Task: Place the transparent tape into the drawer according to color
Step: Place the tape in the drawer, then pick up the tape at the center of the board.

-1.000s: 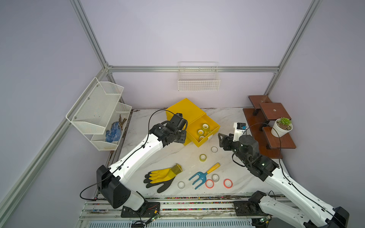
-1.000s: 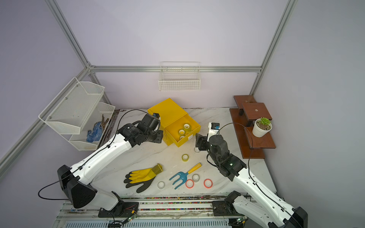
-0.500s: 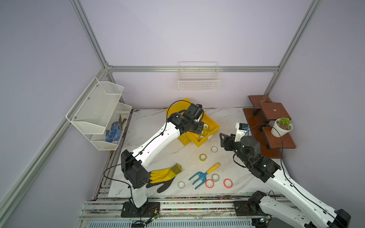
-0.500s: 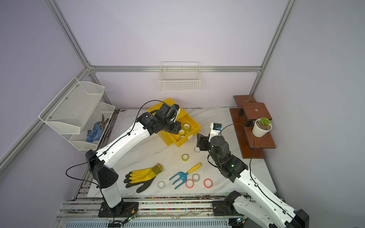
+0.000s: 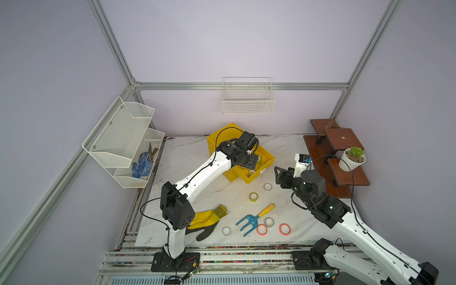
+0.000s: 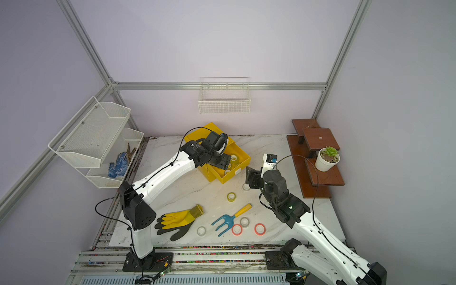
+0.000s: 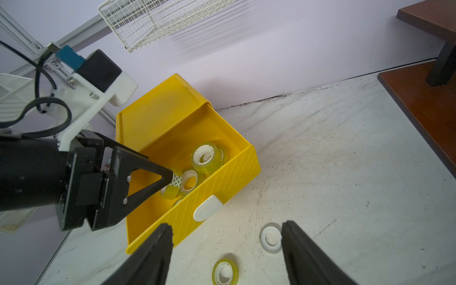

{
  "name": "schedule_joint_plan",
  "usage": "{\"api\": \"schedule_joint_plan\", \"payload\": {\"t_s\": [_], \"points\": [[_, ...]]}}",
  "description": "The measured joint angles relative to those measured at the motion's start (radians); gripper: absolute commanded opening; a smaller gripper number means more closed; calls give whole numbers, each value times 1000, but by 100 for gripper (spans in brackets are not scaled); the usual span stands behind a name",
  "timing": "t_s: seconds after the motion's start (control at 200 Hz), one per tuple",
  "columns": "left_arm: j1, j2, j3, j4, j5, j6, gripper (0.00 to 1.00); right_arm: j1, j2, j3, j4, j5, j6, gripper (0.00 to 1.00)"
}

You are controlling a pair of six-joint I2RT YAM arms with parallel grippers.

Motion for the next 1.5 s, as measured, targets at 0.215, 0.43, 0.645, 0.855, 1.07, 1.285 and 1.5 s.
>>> {"api": "schedule_joint_plan", "payload": {"t_s": [0.215, 0.43, 0.645, 0.855, 1.07, 1.285, 1.5], "points": [[0, -10, 15, 0, -1, 0, 90, 0, 0, 0, -3, -19, 1, 74], [0, -145, -56, 22, -14, 0, 100, 0, 0, -21, -4, -51, 2, 74], [0, -425, -322, 117, -69, -5, 100, 0, 7, -82, -2, -151, -3, 75], [0, -629, -602, 203, -154, -26, 100, 2, 92, -144, 39, -288, -11, 74], [3, -726, -829, 254, -228, -59, 100, 76, 225, -204, 110, -330, -13, 74], [24, -754, -916, 266, -238, -102, 100, 133, 372, -204, 193, -317, -30, 74], [39, -757, -921, 271, -242, -126, 100, 159, 466, -204, 264, -271, -58, 74]]}}
